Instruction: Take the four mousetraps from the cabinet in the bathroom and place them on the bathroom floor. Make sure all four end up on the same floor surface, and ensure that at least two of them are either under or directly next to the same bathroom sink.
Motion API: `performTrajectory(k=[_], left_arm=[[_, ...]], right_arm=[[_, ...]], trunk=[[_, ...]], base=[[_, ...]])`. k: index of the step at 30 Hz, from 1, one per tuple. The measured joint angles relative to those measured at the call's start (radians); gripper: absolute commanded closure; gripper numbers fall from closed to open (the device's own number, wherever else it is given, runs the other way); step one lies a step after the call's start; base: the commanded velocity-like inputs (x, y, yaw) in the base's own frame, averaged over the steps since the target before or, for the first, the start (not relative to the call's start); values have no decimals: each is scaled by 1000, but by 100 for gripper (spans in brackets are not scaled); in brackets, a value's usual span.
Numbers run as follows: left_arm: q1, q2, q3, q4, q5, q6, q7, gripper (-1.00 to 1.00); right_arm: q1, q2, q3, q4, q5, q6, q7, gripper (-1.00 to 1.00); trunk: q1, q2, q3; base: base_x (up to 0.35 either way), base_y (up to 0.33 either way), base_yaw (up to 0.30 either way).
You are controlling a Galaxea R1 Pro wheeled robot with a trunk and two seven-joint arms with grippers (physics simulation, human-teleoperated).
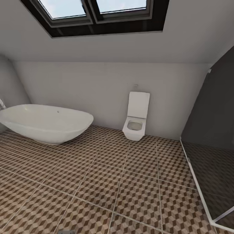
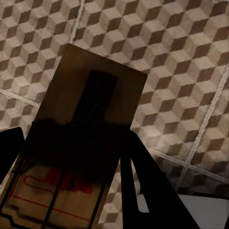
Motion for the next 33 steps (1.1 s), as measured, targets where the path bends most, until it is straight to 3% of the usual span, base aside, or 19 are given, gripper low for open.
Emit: performTrajectory(k=[33], left_arm=[[1, -8, 2, 0, 2, 0, 0, 100]], right_arm=[[1, 1, 0, 0, 2, 3, 1, 100]], trunk=[[0, 0, -10]], base=[[0, 0, 293]])
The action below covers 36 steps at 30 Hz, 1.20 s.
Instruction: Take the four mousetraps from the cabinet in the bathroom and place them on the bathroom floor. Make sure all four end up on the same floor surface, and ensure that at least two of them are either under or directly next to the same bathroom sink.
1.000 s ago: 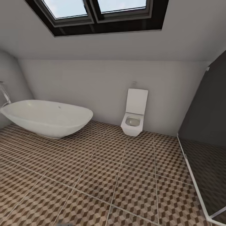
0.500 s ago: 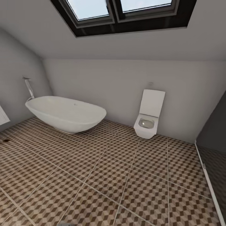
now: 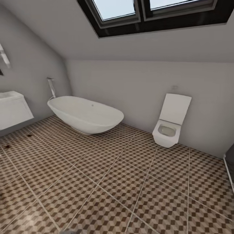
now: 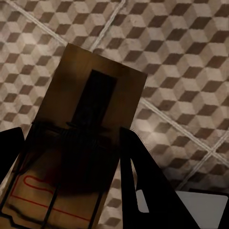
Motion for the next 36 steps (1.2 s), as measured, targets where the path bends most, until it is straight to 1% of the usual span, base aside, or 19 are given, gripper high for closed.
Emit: performTrajectory(k=[16, 19, 23, 36], left_arm=[[0, -2, 0, 0, 0, 0, 0, 100], [0, -2, 0, 0, 0, 0, 0, 100], [0, -2, 0, 0, 0, 0, 0, 100], [0, 0, 1, 0, 1, -1, 0, 100]], right_arm=[[-1, 0, 0, 0, 0, 0, 0, 100], [0, -2, 0, -1, 0, 0, 0, 100], [0, -4, 0, -2, -1, 0, 2, 100], [0, -8, 0, -2, -2, 0, 5, 100]], trunk=[[0, 0, -8], [0, 0, -8], [0, 0, -8], [0, 0, 5]], base=[[0, 0, 292], [0, 0, 96], [0, 0, -128], [0, 0, -255]])
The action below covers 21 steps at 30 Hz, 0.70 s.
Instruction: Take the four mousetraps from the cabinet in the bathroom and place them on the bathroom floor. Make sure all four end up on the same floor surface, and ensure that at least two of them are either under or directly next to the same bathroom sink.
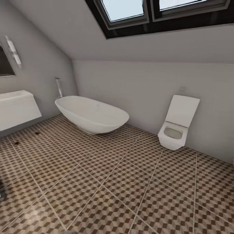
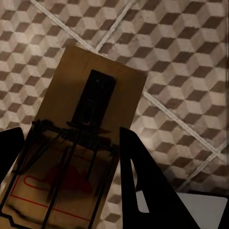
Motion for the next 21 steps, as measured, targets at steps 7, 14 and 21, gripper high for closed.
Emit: performTrajectory(k=[7, 14, 21], left_arm=[[0, -1, 0, 0, 0, 0, 0, 100], [0, -2, 0, 0, -1, 0, 0, 100], [0, -2, 0, 0, 0, 1, 0, 100]], right_arm=[[0, 1, 0, -1, 0, 0, 1, 100], [0, 1, 0, 0, 0, 0, 0, 100], [0, 1, 0, -1, 0, 0, 1, 100]], trunk=[[0, 0, 8], [0, 0, 16], [0, 0, 24]], base=[[0, 0, -251], [0, 0, -247], [0, 0, -243]])
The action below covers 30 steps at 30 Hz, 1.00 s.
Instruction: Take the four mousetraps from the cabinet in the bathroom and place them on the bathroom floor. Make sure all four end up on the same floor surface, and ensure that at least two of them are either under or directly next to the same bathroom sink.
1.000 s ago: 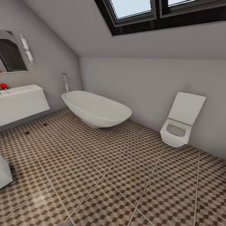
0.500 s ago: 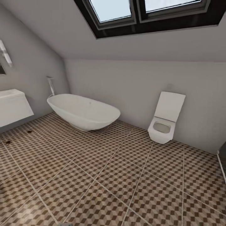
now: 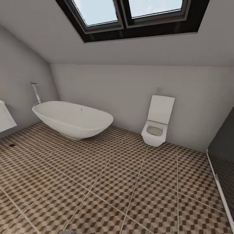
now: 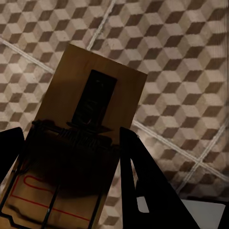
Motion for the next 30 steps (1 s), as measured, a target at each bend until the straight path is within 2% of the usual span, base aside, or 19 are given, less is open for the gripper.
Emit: performTrajectory(k=[11, 26, 30], left_arm=[[0, 0, 0, 0, 0, 0, 0, 100], [0, 0, 0, 0, 0, 0, 0, 100], [0, 1, 0, 0, 0, 0, 0, 100]], right_arm=[[0, 1, 0, 0, -3, 0, -1, 100], [0, 0, -1, -1, -3, 0, -1, 100], [0, 3, -1, -1, -3, 0, -2, 100]], trunk=[[0, 0, 12], [0, 0, 9], [0, 0, 9]], base=[[0, 0, -242], [0, 0, -263], [0, 0, -100]])
